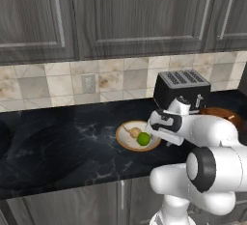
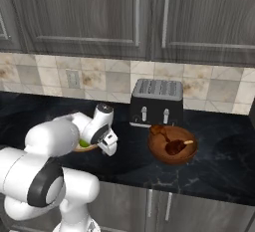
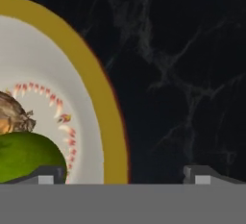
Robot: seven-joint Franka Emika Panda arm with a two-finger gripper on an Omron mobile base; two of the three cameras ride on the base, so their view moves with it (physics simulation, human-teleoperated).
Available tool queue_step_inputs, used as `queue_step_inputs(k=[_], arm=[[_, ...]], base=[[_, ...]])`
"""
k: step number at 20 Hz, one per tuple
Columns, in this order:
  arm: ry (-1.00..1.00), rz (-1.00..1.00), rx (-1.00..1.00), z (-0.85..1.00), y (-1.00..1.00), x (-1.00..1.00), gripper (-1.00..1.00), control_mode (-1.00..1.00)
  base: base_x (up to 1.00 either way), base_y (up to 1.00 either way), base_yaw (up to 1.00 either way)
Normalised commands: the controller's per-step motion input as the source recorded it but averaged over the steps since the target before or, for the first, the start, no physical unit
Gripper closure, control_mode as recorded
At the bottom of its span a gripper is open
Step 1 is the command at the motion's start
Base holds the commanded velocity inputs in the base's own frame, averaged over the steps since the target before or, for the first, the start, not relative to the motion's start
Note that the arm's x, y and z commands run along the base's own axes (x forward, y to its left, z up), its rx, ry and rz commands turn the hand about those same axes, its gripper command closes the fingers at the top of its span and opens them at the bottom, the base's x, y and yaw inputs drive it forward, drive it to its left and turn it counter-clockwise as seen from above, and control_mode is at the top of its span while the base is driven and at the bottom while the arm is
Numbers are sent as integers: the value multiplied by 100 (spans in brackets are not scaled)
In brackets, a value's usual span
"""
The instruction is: Place the bowl with the onion and lime on the second highest shelf of the fridge. Place the bowl with the steak and chicken drumstick on the top shelf of the fridge.
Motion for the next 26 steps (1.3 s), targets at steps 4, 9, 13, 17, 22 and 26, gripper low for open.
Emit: queue_step_inputs(k=[4, 9, 13, 17, 22, 26], arm=[[-2, -3, 1, -12, 0, 23, 100, -100], [0, -2, 1, -10, 0, 14, 100, -100], [0, 0, 0, 0, 0, 0, 100, -100], [-6, -3, 0, 18, 1, -10, 100, -100], [-12, -14, 0, 36, 9, -21, 100, -100], [-6, -22, 2, 63, 0, -62, 100, -100]], base=[[0, 0, 0], [0, 0, 0], [0, 0, 0], [0, 0, 0], [0, 0, 0], [0, 0, 0]])
